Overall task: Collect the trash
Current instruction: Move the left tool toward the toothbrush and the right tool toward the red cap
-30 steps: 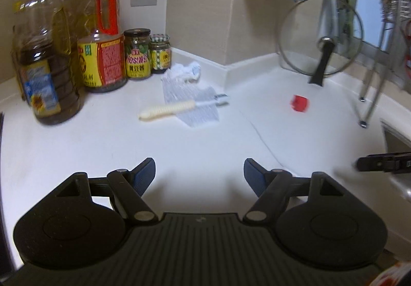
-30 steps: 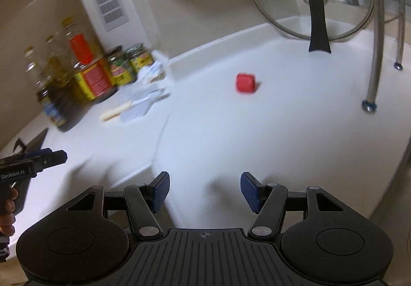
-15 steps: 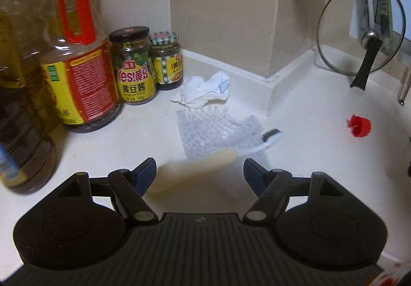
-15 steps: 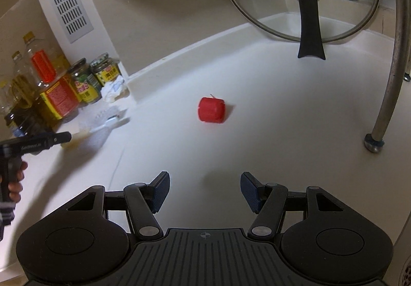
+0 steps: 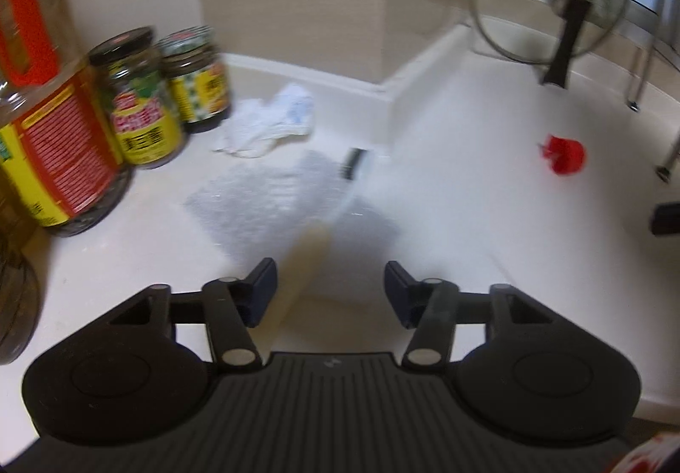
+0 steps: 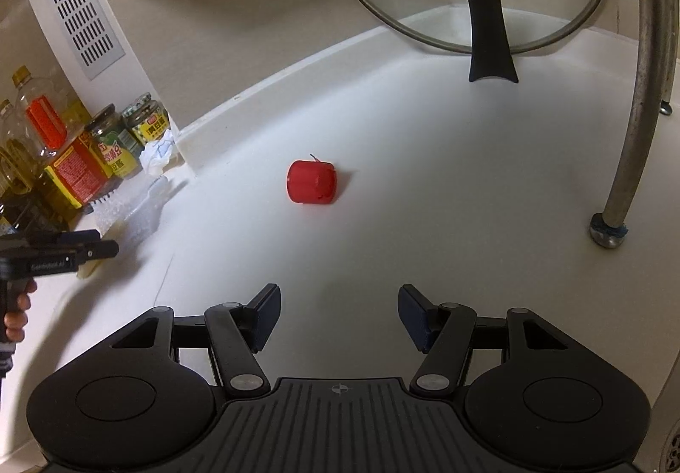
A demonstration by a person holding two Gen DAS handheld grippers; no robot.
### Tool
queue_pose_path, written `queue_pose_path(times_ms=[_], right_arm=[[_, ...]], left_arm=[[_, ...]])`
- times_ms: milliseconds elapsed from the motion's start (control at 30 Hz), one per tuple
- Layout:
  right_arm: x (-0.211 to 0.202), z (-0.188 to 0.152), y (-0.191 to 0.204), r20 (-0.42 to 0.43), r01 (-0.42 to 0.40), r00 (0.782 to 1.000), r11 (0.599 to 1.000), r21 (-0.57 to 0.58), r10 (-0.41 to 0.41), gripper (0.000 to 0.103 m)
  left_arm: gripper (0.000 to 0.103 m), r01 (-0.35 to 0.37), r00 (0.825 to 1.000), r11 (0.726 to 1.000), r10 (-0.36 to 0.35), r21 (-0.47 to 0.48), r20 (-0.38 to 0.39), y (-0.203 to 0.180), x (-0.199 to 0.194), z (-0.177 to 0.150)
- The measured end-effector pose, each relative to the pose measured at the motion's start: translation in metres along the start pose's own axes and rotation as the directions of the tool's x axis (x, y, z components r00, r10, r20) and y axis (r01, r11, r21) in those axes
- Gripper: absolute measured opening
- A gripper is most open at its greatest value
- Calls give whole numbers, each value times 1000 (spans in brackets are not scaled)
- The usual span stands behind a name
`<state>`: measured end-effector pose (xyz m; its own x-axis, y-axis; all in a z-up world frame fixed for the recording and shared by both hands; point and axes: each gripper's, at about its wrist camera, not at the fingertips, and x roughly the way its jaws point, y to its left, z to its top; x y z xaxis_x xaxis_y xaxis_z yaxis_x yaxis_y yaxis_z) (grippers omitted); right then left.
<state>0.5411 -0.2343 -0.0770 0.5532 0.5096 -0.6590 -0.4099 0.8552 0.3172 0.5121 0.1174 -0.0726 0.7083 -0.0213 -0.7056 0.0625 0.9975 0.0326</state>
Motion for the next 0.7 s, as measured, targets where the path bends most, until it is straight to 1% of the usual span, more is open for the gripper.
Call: queue_pose_path(times_ms=[67,100,167,233,300,400,467,567,700], right_arm=[[2,0,1,-1,-5,1000,1000,1,5,61],[3,0,2,-3,-8,1000,1000,1,8,61],[4,0,3,-6,-17,1000,1000,-1,17,61],[3,0,5,-5,-24,1000,1000,-5,24,61],[3,0,5,-4,-28,1000,1000,-5,28,61],[5,0,4,-6,-32,999,999,-1,32,61],[6,-1,4,-8,-30,1000,1000,-1,30,61],[7,-1,3,-10,-29,1000,1000,5,29,61],[6,2,1,2,-20,1000,1000,6,20,61]], left_arm=[[30,40,999,999,-40,-14,-27,-8,0,-1],[27,36,999,999,-37,-16,-38,-11,2,-3],[27,-4,999,1000,4,-3,-41,-16,3,-7],[27,-17,999,1000,17,-19,-31,-12,0,-8],[27,-28,1000,999,28,-33,-7,-6,-6,-4],[27,-64,998,997,65,-35,20,4,-11,6],[27,-78,997,996,79,-33,14,10,-8,12],[27,-81,997,996,80,-23,-18,13,6,17],[28,-98,994,995,98,0,-48,11,23,17]])
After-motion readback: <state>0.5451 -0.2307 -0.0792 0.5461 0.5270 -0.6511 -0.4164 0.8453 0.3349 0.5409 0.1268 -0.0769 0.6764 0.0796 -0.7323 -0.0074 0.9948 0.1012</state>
